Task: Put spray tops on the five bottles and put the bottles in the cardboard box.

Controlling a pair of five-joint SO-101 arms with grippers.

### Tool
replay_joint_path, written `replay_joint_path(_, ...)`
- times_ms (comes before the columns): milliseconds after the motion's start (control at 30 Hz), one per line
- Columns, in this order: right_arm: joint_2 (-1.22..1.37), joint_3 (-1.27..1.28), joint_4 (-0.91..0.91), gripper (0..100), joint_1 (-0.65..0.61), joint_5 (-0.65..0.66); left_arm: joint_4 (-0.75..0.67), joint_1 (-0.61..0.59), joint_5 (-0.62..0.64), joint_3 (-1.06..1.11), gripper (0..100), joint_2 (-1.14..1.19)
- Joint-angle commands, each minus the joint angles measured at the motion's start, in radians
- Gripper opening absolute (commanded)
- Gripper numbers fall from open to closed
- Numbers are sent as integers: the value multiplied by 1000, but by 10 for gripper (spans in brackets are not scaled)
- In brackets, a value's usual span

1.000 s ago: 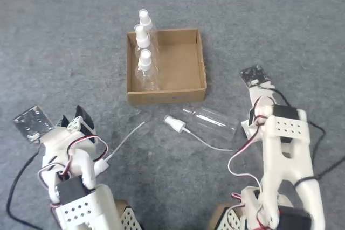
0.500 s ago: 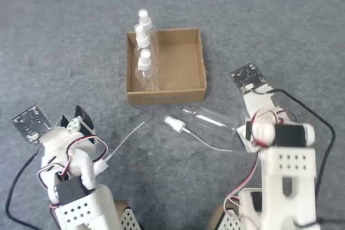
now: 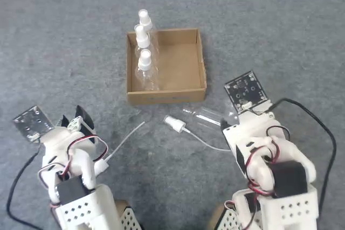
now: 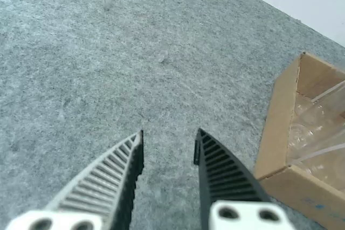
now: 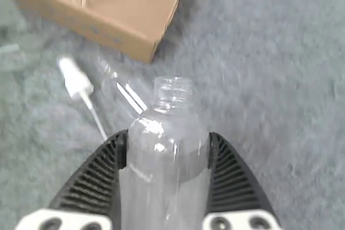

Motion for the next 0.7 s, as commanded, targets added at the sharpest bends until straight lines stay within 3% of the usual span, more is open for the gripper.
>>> replay_joint_path(0,-28,-58,-93,9,-13,-41,-23,-5,6,-12,149,-17)
replay_joint_path(367,-162,183,-470,9,-13,-48,-23,-2,6,-12,149,-17)
replay_joint_path(667,-292,367,-604,9,-5,-64,-20,2,12,-19,149,-17)
